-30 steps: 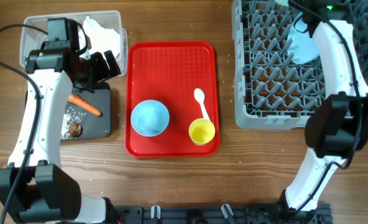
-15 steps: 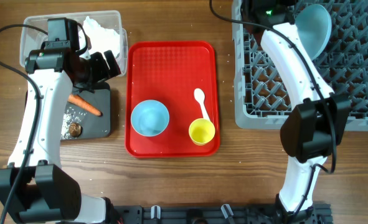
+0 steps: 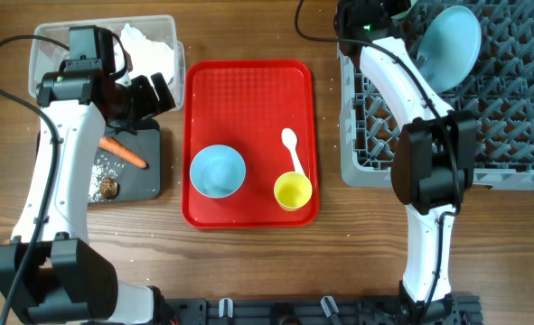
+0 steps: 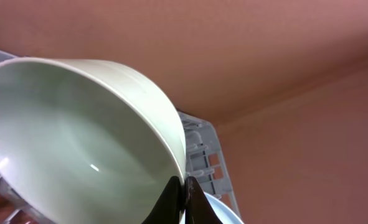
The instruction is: Sort waste into correct bins and load items into the dishwasher rack
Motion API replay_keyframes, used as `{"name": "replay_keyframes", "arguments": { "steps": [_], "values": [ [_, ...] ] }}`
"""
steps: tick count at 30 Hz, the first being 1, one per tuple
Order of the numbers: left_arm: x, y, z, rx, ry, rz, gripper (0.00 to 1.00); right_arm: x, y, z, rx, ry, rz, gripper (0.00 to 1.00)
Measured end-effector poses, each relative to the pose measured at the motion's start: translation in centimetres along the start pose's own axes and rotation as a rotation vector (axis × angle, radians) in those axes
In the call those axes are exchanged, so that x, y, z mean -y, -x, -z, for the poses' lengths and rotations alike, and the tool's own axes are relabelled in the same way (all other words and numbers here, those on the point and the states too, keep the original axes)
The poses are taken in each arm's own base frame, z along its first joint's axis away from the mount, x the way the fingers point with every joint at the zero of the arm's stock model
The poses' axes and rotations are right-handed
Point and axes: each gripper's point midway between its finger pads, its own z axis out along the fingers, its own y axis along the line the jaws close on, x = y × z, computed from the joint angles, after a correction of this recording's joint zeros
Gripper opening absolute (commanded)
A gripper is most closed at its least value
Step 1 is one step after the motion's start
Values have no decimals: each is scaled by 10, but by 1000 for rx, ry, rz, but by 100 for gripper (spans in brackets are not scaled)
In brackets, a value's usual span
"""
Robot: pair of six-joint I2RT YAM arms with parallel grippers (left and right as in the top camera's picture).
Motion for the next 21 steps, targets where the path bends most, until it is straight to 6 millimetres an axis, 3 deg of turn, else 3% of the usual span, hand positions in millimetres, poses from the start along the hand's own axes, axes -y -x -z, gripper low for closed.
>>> {"name": "replay_keyframes", "arguments": {
  "steps": [4, 13, 21],
  "values": [
    [0, 0, 0, 0, 0, 0, 100, 1, 3, -1, 9, -11, -12, 4],
    [0, 0, 0, 0, 0, 0, 100, -20, -16, -18, -28, 0, 41, 4],
    [0, 0, 0, 0, 0, 0, 100, -50, -28, -4, -56, 112, 192, 10]
  ]
}}
